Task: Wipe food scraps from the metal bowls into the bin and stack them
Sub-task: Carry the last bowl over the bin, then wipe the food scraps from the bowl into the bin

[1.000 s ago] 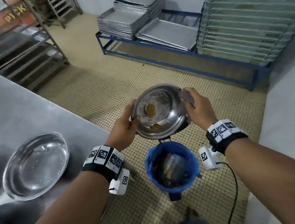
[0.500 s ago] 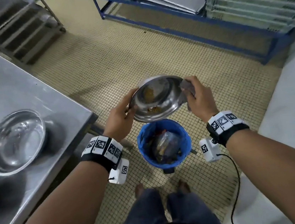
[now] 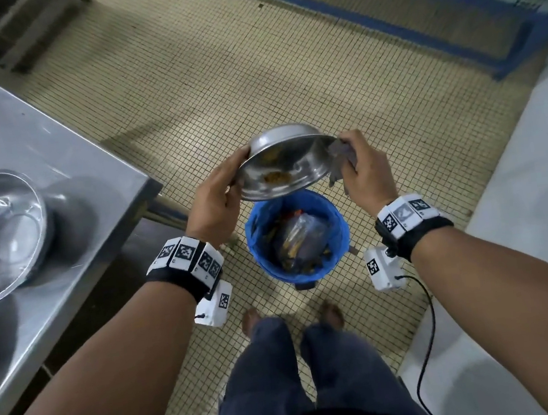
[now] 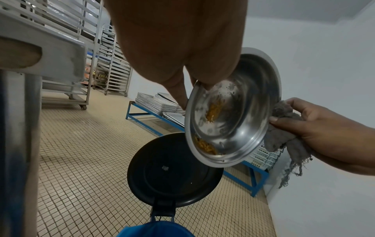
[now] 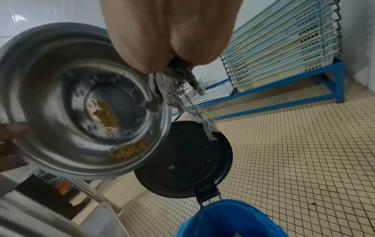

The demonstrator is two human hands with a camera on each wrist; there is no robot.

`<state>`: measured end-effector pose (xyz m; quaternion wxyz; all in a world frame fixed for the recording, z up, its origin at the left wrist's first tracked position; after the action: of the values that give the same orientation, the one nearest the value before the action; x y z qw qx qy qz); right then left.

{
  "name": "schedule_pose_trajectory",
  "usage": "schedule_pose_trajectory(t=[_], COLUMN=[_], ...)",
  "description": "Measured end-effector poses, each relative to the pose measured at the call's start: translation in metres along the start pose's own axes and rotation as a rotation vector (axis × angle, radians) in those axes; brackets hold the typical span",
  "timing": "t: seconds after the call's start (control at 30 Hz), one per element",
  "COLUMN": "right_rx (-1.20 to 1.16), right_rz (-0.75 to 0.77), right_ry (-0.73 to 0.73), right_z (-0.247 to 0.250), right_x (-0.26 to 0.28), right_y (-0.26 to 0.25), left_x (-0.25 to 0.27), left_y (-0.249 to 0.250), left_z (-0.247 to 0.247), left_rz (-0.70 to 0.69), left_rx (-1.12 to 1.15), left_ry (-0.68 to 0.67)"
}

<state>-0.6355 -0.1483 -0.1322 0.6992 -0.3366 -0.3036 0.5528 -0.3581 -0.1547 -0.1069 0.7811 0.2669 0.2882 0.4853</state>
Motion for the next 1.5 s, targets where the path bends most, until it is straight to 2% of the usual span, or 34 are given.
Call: schedule_pose_trajectory(t=[0.1, 0.3, 0.43, 0.53, 0.63, 0.73, 0.9, 1.03, 1.1, 1.2, 1.37, 1.5], right_rx=[-0.029, -0.041, -0.019, 0.015, 0.081, 0.122, 0.074, 0.249, 0.362, 0.411, 0.209, 0.218], right_rz=[0.009, -0.023, 0.038, 0.049, 0.162, 0.236, 0.210, 0.294, 0.348, 0.348, 0.260, 0.357], right_ry=[0.007, 0.026, 0.060, 0.181, 0.253, 0.246, 0.151, 0.128, 0.103, 0.040, 0.078, 0.164], right_z=[-0.005, -0.002, 0.000, 0.000, -0.004, -0.012, -0.022, -0.033, -0.039, -0.044, -0.030, -0.025], right_x=[0.002, -0.004, -0.012, -0.010, -0.001, 0.008, -0.002, -0.015, -0.016, -0.012, -0.017, -0.020], right_y=[0.002, -0.006, -0.022, -0.030, -0.039, -0.048, -0.075, -0.091, -0.093, -0.085, -0.091, -0.099], left_x=[0.005, 0.007, 0.003, 0.000, -0.002, -0.003, 0.000, 0.003, 0.004, 0.003, -0.002, 0.000], left_y=[-0.001, -0.002, 0.000, 0.007, 0.014, 0.020, 0.033, 0.047, 0.049, 0.046, 0.051, 0.057], left_z=[-0.001, 0.004, 0.016, 0.025, 0.031, 0.033, 0.031, 0.027, 0.029, 0.039, 0.045, 0.043], left_rz=[-0.025, 0.160, 0.235, 0.238, 0.247, 0.250, 0.229, 0.217, 0.256, 0.287, 0.258, 0.237], left_rx=[-0.010, 0.042, 0.114, 0.137, 0.150, 0.144, 0.133, 0.156, 0.187, 0.218, 0.181, 0.228], left_ry=[0.009, -0.163, -0.083, -0.025, -0.012, 0.006, 0.015, 0.027, 0.059, 0.128, 0.095, 0.090])
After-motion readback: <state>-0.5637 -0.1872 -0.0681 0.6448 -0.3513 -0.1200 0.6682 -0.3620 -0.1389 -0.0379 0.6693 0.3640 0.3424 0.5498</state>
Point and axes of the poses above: each hand's wrist, its own x-axis away from the middle knuckle, its own z-axis out of the back of the hand, y = z × x, the point moved 4 cm from there along -x, towards the middle knuckle, and after that the axes turned 12 degrees about -z, right-handed, at the moved point
